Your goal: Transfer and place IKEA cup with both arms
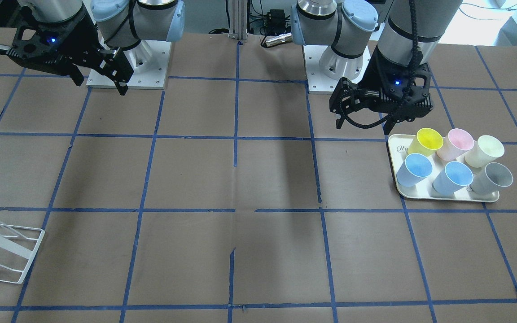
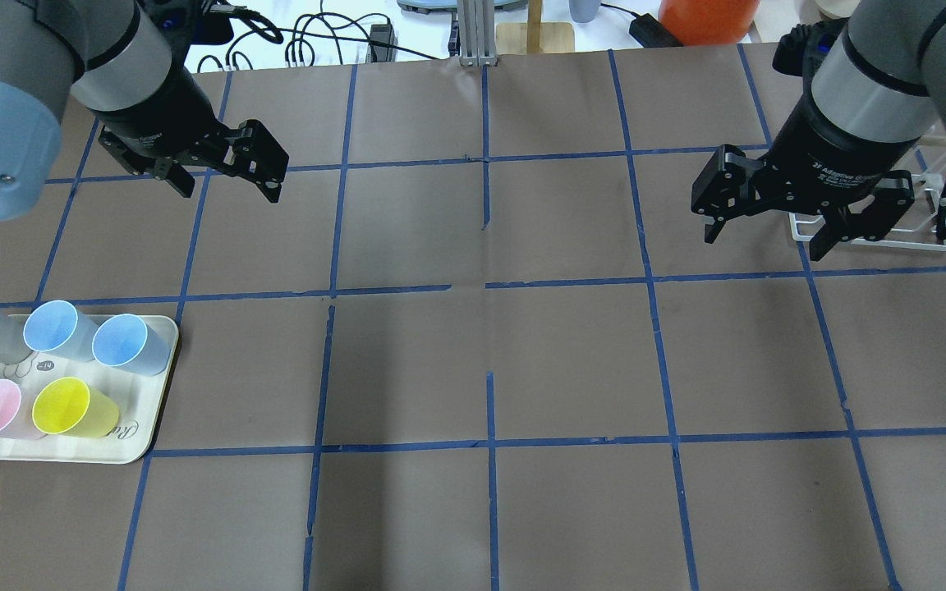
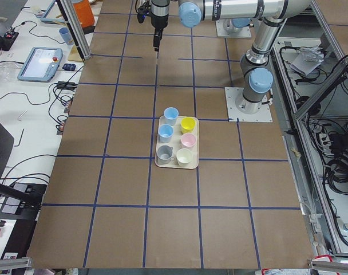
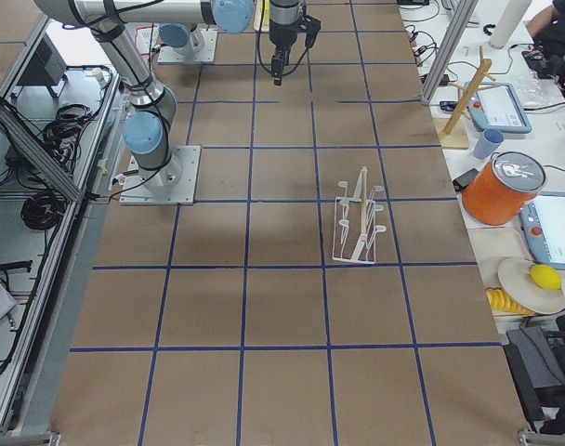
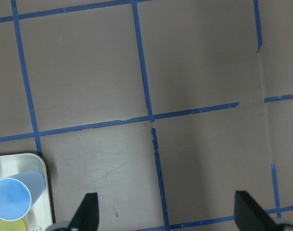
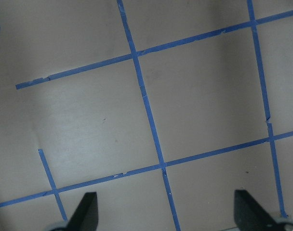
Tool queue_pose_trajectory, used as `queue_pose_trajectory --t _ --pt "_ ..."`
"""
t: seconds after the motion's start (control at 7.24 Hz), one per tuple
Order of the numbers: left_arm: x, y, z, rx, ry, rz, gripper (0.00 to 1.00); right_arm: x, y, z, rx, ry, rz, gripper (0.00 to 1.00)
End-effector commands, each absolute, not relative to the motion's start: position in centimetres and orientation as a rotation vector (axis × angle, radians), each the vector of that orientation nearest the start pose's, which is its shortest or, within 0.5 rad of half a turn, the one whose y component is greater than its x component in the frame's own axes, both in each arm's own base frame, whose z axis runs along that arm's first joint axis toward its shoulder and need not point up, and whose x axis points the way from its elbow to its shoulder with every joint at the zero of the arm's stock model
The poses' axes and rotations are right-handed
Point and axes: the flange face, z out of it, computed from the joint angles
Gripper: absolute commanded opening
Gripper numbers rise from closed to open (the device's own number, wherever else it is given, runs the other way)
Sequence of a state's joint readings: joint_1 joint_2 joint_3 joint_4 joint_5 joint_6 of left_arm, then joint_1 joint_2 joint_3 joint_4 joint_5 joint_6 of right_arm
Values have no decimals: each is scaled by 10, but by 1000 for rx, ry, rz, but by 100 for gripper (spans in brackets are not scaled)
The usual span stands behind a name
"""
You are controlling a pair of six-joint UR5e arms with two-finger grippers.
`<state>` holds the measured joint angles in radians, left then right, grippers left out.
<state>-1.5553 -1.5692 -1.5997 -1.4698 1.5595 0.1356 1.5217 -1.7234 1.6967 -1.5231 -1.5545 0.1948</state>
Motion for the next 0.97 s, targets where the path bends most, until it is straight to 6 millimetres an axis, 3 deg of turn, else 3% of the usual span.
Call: queue_pose_trajectory --t 0.0,0.83 --pt "-121 -486 511 155 3141 -44 100 114 -431 492 381 3103 35 100" --pt "-113 -491 511 123 3144 -66 100 115 -430 497 377 3095 17 100"
